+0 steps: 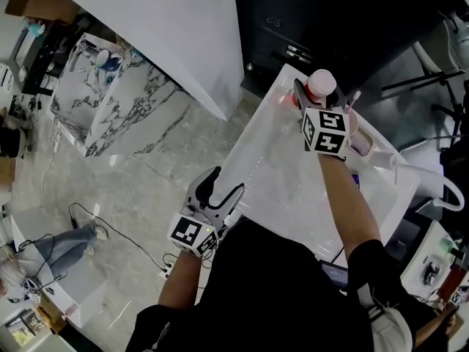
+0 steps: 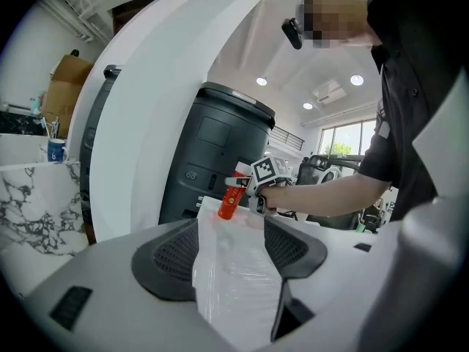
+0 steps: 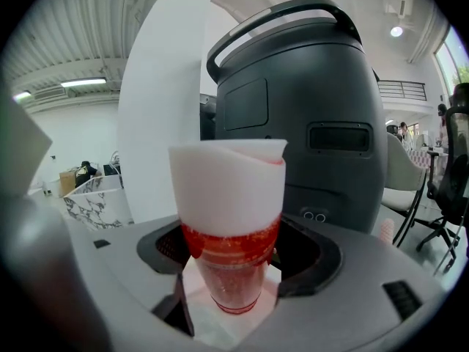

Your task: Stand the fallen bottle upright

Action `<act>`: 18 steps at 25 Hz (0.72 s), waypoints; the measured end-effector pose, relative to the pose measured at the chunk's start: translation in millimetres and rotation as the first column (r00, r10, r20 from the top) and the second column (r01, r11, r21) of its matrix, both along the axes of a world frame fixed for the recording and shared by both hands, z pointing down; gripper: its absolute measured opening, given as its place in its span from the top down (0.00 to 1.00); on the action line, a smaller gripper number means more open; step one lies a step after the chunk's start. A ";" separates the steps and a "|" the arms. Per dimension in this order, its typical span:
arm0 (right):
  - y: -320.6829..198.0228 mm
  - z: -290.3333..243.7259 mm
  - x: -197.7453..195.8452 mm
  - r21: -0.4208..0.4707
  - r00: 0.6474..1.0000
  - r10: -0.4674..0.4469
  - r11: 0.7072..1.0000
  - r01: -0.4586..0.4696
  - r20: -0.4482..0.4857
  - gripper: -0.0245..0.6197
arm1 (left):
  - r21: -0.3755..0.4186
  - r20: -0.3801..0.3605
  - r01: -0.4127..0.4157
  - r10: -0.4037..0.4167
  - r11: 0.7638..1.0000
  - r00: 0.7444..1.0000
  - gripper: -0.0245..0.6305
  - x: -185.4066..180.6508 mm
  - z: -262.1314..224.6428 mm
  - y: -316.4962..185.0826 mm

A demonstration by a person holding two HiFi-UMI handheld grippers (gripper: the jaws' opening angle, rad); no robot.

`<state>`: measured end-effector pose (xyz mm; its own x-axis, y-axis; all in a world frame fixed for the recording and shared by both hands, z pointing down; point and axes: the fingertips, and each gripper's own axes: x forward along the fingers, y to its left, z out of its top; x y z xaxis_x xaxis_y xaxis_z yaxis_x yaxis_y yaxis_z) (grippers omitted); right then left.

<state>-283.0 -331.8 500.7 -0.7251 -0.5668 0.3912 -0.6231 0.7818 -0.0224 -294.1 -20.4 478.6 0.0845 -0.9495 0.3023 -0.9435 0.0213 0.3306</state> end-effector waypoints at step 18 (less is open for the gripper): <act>78.6 -67.7 96.8 0.124 0.995 -0.017 0.992 0.004 0.103 0.46 | 0.026 0.045 -0.185 0.184 0.982 0.982 0.51 53.6 -8.4 -28.7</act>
